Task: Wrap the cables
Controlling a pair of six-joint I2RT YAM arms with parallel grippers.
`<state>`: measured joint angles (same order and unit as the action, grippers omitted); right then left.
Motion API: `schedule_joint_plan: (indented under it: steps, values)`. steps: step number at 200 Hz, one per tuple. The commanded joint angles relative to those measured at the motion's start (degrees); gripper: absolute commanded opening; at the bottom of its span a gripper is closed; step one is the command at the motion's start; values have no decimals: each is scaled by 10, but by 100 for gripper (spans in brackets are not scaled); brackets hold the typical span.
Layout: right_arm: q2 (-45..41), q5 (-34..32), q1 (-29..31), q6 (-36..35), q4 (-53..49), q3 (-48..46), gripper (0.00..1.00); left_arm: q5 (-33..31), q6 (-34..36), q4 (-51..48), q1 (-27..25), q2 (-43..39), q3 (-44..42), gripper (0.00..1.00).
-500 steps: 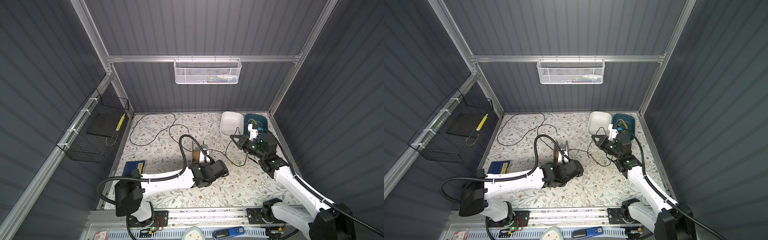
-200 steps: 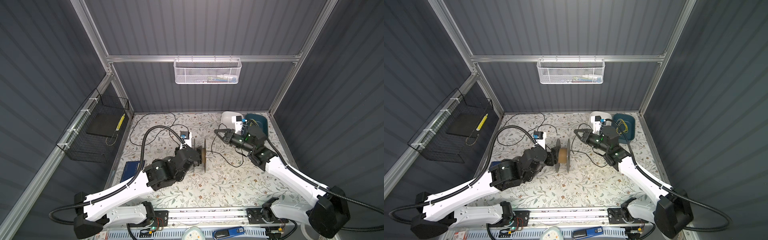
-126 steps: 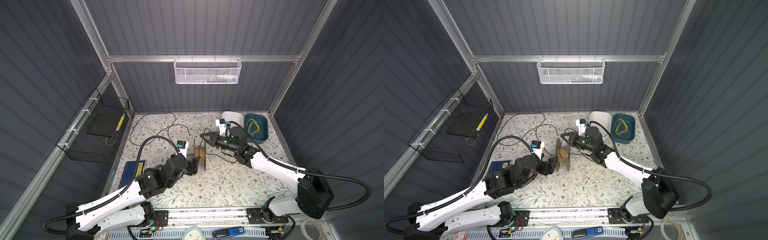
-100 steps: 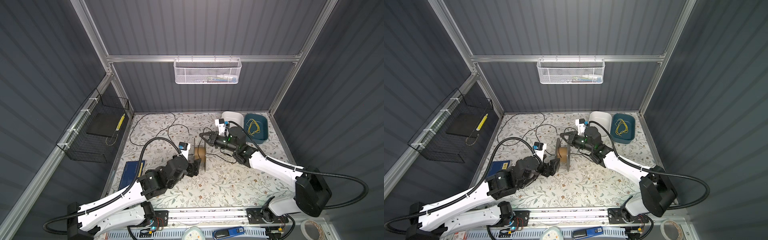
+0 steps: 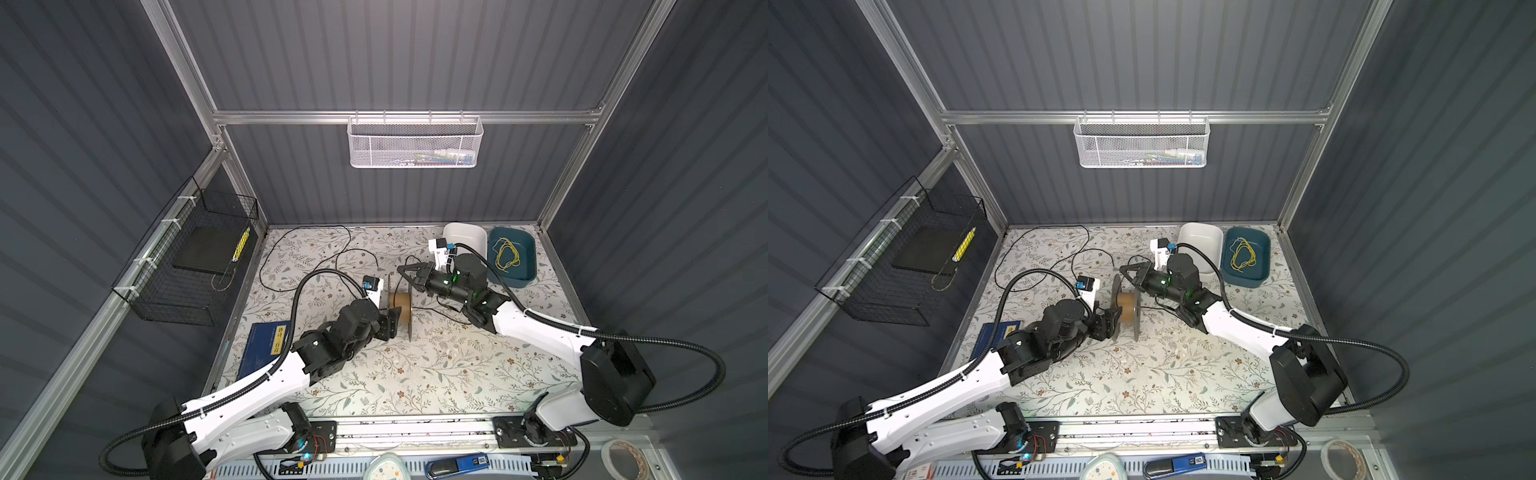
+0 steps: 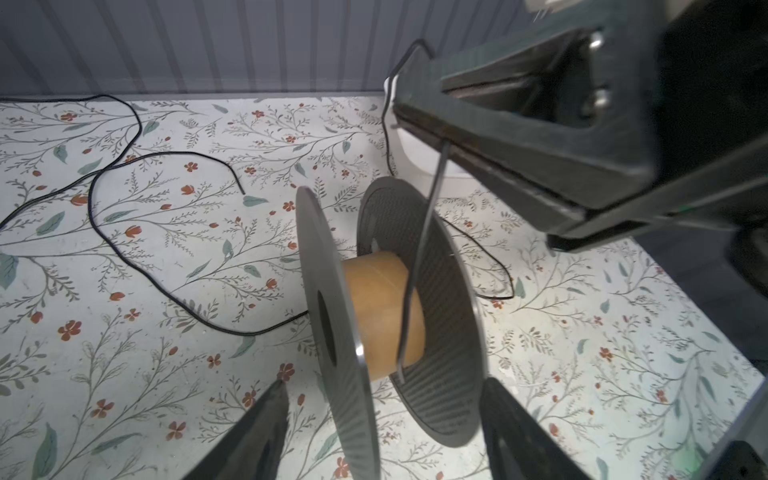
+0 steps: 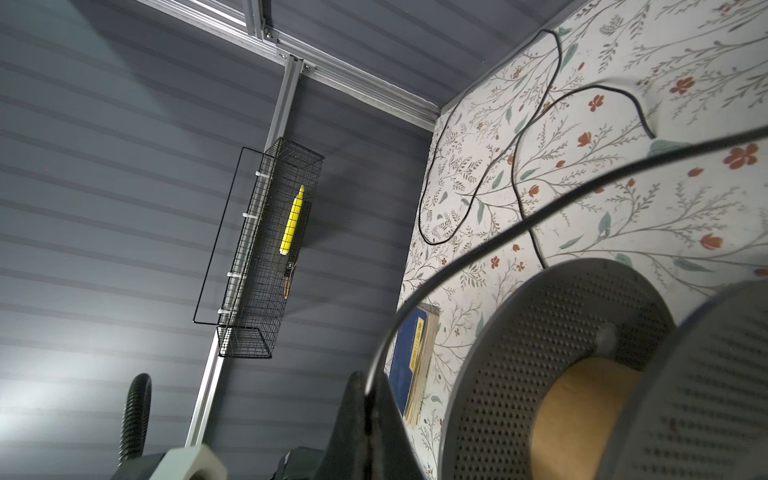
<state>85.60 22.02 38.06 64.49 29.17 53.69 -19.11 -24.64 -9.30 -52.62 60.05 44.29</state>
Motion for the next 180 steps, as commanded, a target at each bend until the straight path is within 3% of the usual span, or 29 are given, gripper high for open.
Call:
schedule_joint_plan:
  steps: [1,57,101,180]
  values:
    - [0,-8,3,-2,20,2,0,23,-10,16,12,15,15,70]
    - [17,-4,2,11,39,-6,0,18,-8,43,15,79,43,64]
    - [19,-5,2,12,50,-15,0,2,-5,66,15,94,31,50]
    - [30,-8,2,19,68,-27,0,-14,-3,64,15,109,20,34]
